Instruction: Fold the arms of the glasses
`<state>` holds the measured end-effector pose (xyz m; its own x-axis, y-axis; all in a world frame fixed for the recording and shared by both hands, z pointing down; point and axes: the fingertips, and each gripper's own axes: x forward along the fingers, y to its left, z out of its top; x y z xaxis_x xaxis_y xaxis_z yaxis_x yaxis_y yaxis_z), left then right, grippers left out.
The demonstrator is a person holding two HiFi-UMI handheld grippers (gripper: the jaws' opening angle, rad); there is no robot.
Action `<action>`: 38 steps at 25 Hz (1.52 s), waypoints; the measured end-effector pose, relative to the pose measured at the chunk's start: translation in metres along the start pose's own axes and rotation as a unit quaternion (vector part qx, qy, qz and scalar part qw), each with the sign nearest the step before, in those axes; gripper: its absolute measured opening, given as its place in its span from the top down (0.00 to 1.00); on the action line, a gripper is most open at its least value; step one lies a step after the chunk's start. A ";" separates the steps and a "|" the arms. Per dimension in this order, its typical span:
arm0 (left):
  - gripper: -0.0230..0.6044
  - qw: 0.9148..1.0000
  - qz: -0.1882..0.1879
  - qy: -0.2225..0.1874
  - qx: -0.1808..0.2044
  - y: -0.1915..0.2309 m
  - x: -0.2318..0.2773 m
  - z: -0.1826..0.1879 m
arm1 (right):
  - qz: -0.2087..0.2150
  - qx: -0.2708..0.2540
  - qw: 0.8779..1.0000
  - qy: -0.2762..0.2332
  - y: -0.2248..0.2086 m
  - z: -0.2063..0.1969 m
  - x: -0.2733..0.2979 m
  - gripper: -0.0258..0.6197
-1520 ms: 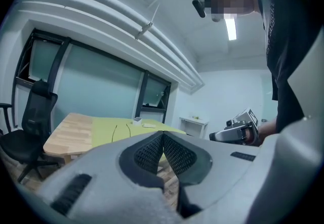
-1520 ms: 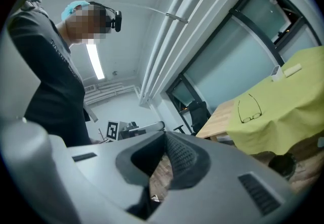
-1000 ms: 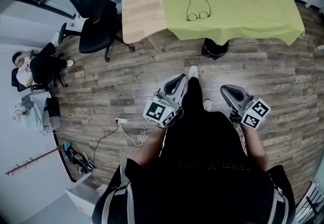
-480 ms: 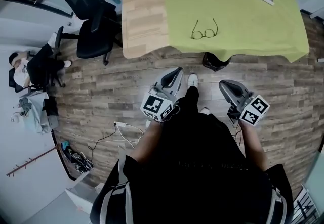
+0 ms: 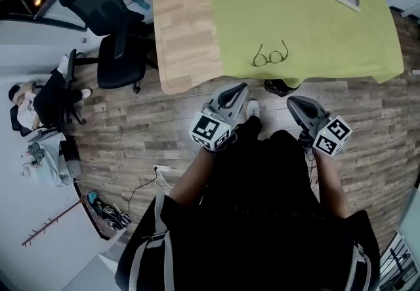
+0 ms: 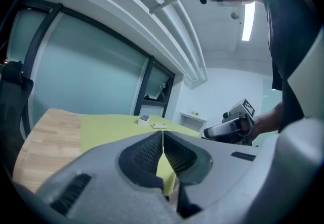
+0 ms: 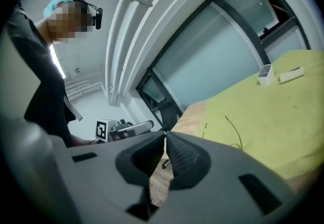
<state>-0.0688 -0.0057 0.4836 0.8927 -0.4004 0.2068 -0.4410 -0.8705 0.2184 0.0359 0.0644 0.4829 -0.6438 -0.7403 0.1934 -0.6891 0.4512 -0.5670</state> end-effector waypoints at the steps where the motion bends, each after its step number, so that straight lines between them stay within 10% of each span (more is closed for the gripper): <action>1: 0.93 1.000 -0.005 0.000 0.001 0.003 0.005 0.001 | -0.008 -0.003 1.000 0.004 -0.005 0.002 0.003 0.91; 12: 0.93 0.999 -0.004 0.031 0.007 0.027 0.050 -0.002 | -0.049 -0.068 0.995 0.045 -0.060 0.022 0.015 0.91; 38: 0.93 0.994 0.068 0.085 -0.013 0.063 0.095 -0.040 | -0.002 -0.118 0.972 0.202 -0.176 -0.007 0.076 0.91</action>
<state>-0.0157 -0.0867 0.5554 0.7964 -0.4583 0.3946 -0.5615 -0.8028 0.2008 0.1055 -0.0680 0.6031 -0.6857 -0.5086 0.5207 -0.7190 0.5848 -0.3755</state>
